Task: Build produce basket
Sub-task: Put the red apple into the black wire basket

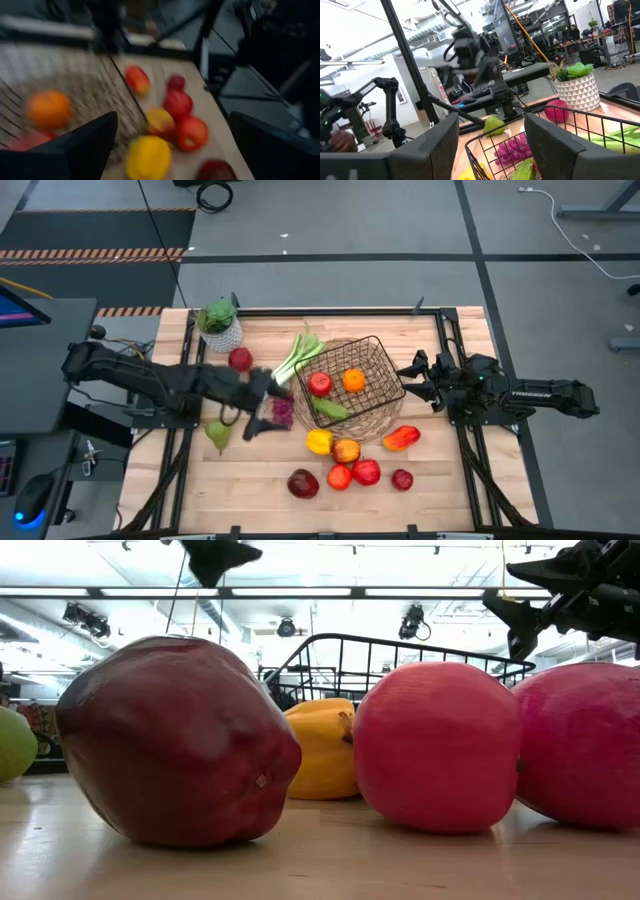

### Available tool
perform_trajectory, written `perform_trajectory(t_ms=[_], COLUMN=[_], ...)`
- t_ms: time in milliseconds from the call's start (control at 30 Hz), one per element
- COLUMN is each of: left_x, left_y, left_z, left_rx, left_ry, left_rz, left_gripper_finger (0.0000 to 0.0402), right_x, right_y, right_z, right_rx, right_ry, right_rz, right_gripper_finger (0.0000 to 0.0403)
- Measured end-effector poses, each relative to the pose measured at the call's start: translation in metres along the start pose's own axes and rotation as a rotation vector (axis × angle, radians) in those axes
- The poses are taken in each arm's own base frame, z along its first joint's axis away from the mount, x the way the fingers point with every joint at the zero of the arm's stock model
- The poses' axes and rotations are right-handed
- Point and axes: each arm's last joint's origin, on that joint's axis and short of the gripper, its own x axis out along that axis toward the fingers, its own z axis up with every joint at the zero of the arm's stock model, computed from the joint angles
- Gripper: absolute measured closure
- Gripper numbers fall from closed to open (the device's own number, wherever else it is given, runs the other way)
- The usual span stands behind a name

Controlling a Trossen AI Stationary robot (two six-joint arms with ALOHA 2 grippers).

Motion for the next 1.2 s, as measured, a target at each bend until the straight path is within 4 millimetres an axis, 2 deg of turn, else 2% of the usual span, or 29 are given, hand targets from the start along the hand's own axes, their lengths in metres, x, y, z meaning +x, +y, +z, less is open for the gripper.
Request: perform_trajectory(t_ms=[167,267,367,467,600,667,767,867,933,1000,1100,1200], left_x=[0.029,0.034,0.033,0.027,0.016,0.012,0.013,0.017,0.025,0.033,0.044,0.051], left_y=[-0.015,-0.021,-0.029,-0.030,-0.018,-0.013,-0.010,-0.012,-0.021,-0.037,-0.063,-0.081], left_z=[-0.027,-0.037,-0.043,-0.051,-0.062,-0.068,-0.069,-0.069,-0.067,-0.065,-0.066,-0.076], left_rx=[-0.036,-0.031,-0.012,0.021,0.135,0.165,0.087,-0.018,-0.076,-0.056,0.091,0.221], left_ry=[0.169,0.229,0.276,0.348,0.472,0.544,0.556,0.560,0.499,0.425,0.306,0.265], left_rz=[-0.078,-0.094,-0.097,-0.007,0.199,0.249,0.272,0.179,0.104,0.023,-0.075,-0.081], left_gripper_finger=[0.0012,0.0012,0.0012,0.0012,0.0012,0.0012,0.0012,0.0012,0.0012,0.0012,0.0012,0.0012], right_x=[0.000,0.000,0.000,0.000,0.000,0.000,0.000,0.000,0.000,0.000,0.000,0.000], right_y=[0.000,0.000,0.000,0.000,0.000,0.000,0.000,0.000,0.000,0.000,0.000,0.000], right_z=[0.000,0.000,0.000,0.000,0.000,0.000,0.000,0.000,0.000,0.000,0.000,0.000], right_rx=[0.000,0.000,0.000,0.000,0.000,0.000,0.000,0.000,0.000,0.000,0.000,0.000], right_ry=[0.000,0.000,0.000,0.000,0.000,0.000,0.000,0.000,0.000,0.000,-0.001,0.000], right_rz=[0.000,0.000,0.000,0.000,0.000,0.000,0.000,0.000,0.000,0.000,0.000,0.000], right_gripper_finger=[0.0172,0.0172,0.0172,0.0172,0.0172,0.0172,0.0172,0.0172,0.0172,0.0172,0.0172,0.0172])
